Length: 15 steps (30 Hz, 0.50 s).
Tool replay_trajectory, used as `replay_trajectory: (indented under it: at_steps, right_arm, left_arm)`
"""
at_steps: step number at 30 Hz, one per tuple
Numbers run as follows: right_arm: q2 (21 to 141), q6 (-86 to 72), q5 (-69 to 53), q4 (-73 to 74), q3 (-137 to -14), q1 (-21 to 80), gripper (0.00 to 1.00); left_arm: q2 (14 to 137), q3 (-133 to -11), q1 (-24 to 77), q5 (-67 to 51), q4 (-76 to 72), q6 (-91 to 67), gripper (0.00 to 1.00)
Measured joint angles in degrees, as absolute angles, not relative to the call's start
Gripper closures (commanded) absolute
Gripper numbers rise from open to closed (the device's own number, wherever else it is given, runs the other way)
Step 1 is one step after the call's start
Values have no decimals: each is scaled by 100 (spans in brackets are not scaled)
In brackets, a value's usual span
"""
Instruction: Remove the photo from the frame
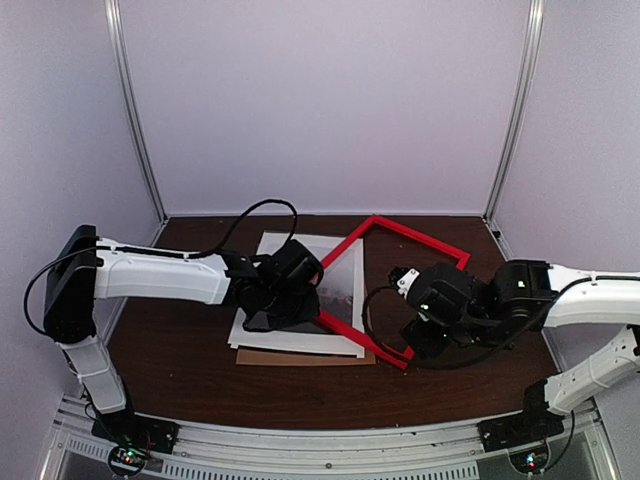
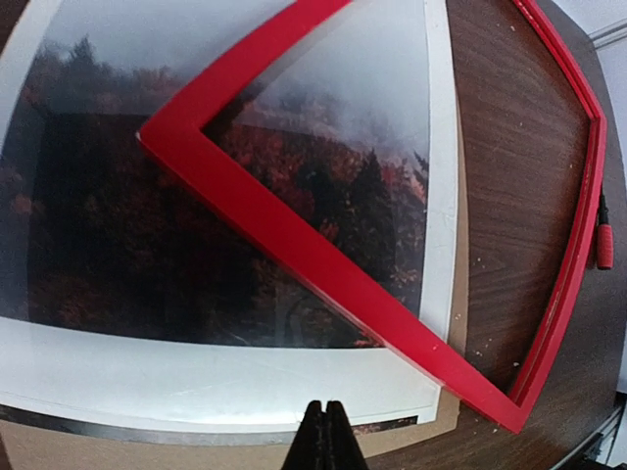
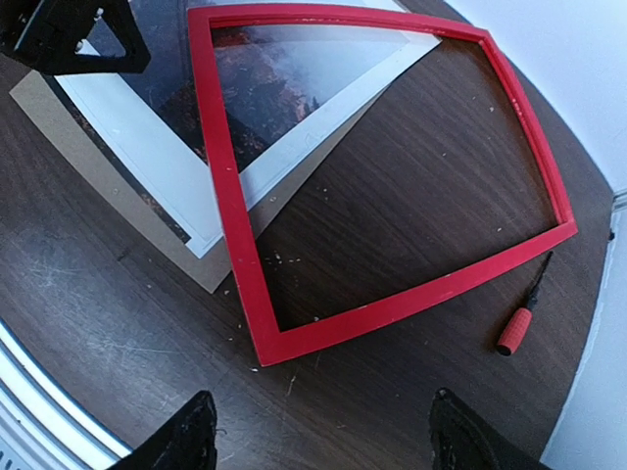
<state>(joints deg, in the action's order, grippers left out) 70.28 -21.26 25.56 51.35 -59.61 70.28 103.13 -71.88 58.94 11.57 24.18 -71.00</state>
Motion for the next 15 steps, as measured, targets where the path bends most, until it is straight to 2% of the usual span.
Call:
replay_trajectory:
  at_steps: [4, 5, 10, 12, 15]
  right_arm:
    - [7067, -2104, 1811, 4711, -5892, 6606, 29]
    - [7109, -2095, 1643, 4619, -5892, 6512, 30]
    - [7771, -2023, 886, 4292, -6062, 6143, 31]
    - [8211, -1959, 644, 4217, -6246, 6055, 32]
    - [8871, -1872, 436, 4191, -6622, 5951, 33]
  left_arm:
    - [9931, -7098, 5802, 1570, 2628, -6410, 84]
    - [9786, -7028, 5734, 1601, 2668, -6230, 72]
    - [9070, -6287, 5113, 1511, 2696, -5507, 38]
    - [8735, -5804, 4840, 1479, 2727, -5349, 31]
    - [8141, -5166, 4556, 1503, 2808, -5068, 30]
